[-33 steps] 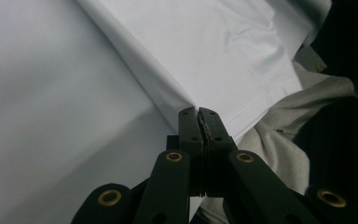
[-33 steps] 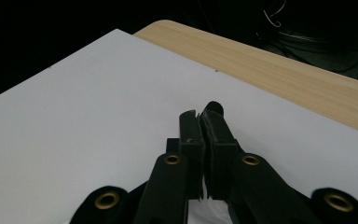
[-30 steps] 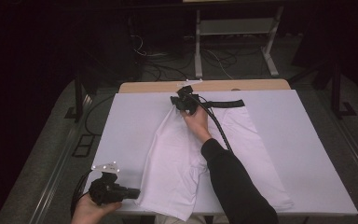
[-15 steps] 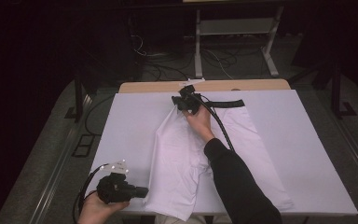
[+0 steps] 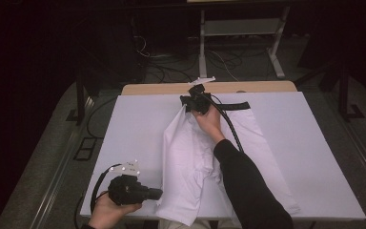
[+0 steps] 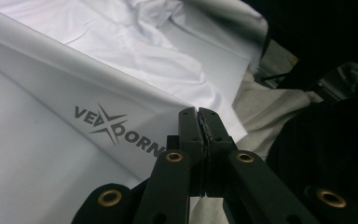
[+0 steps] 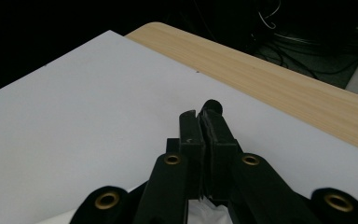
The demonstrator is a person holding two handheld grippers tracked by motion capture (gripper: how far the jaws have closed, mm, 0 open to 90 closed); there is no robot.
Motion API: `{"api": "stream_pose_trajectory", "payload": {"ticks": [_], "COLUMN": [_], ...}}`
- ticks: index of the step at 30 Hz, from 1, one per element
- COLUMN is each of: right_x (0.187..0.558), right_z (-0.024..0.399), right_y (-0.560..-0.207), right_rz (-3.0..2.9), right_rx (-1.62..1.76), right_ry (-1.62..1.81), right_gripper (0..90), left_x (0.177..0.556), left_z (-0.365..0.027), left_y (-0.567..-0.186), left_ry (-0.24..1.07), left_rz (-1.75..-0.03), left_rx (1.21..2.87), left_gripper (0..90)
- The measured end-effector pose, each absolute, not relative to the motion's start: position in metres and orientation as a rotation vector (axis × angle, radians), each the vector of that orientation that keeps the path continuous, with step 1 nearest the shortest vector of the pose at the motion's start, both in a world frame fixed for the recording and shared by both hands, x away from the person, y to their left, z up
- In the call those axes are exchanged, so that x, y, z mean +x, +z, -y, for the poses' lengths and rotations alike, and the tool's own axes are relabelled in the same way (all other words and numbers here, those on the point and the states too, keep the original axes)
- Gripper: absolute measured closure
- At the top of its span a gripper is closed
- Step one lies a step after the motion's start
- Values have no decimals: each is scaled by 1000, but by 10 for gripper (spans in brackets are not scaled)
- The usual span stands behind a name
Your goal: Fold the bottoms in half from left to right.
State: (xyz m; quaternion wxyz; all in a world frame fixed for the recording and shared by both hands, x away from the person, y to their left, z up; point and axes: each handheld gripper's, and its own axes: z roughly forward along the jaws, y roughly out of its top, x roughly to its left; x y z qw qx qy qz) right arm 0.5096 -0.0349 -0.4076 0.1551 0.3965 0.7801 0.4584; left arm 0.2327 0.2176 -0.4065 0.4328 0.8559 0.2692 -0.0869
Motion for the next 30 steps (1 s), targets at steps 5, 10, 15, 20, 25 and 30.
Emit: {"api": "stream_pose_trajectory", "payload": {"ticks": [5, 10, 15, 20, 25, 30], "right_x": [510, 509, 510, 510, 516, 519], "right_z": [44, 51, 58, 66, 81, 94], "right_y": [-407, -405, -404, -401, -400, -398], "right_rz": [-2225, -2219, -2212, -2211, -2221, -2214], "right_rx": [1143, 1150, 1155, 1151, 1198, 1214], "right_ry": [1317, 1311, 1305, 1294, 1374, 1377], "right_gripper": [859, 859, 859, 859, 859, 859], "left_x": [235, 236, 236, 237, 236, 234], "left_z": [-210, -201, -192, -179, -169, -162], "left_y": [-407, -405, -404, -403, -401, -397], "left_ry": [-222, -233, -263, -273, -269, -267], "left_rz": [-651, -618, -579, -535, -469, -412], "left_rx": [2127, 2138, 2149, 2160, 2181, 2176], "left_gripper": [875, 875, 875, 875, 876, 876]}}
